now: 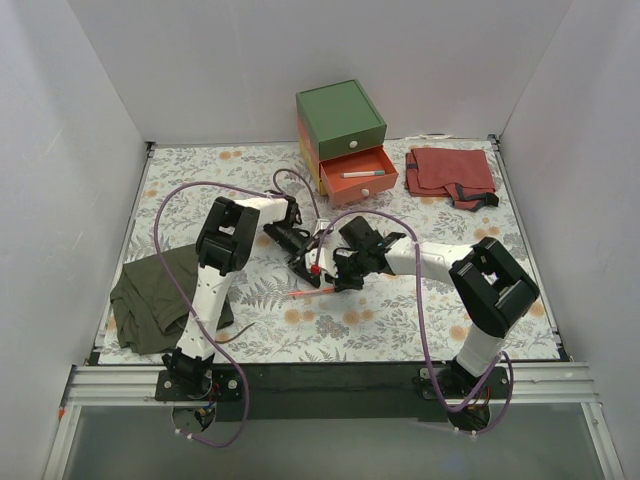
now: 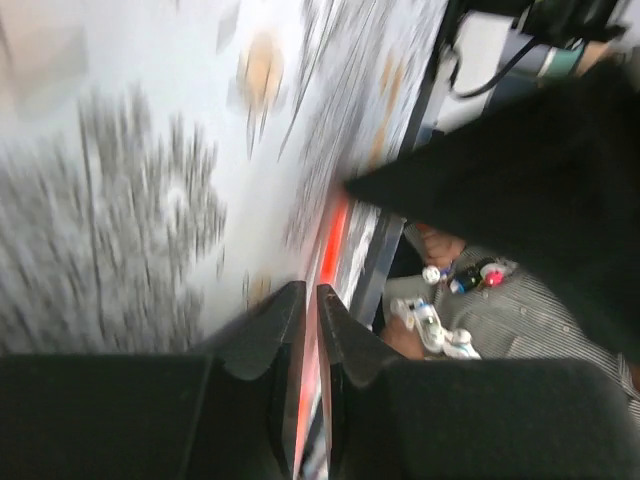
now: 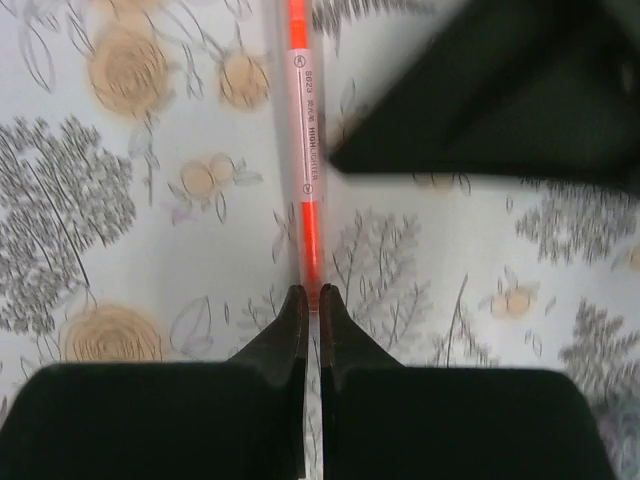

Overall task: Sort the stationery into containers
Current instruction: Close the pen cap on the pen, then place the pen in the drawer.

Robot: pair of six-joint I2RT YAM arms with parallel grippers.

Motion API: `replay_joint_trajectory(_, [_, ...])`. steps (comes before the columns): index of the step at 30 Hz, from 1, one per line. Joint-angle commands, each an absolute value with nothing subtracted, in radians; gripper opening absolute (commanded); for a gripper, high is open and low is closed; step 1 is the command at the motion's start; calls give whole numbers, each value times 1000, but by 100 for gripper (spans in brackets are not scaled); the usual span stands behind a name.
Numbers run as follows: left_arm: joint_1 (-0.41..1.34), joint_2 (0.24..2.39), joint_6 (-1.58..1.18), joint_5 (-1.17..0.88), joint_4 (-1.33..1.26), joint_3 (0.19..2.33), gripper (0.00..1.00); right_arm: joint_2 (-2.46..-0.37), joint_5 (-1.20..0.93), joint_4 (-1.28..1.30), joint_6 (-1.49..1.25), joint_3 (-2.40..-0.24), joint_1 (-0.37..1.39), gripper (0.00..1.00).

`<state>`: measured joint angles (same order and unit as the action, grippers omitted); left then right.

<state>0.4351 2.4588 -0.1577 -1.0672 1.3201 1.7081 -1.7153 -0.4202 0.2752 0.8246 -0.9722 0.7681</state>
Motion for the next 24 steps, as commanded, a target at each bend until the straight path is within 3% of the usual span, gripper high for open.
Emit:
replay_joint_trajectory(1, [489,2566,-195,-1054,973,1721,0,-1747,-598,118,835,-979,833,1])
replay_joint_trajectory(7, [483,2522,-212,-1037,973,1683,0,-1743,-548,146,834,-982,822,1])
replay_joint_trajectory(13, [443,2401,-207,-973,988,1620,19,-1698,-502,212,877,-973,793,1])
replay_joint_trajectory(18, [370,2208,-100,-947,1123,1554,28,-1628,-463,322,946,-1002,724,1])
replay_joint_trajectory(24, [221,1985,-314,-795,991,1534,39,-1548,-417,455,1120,-1121,618,1])
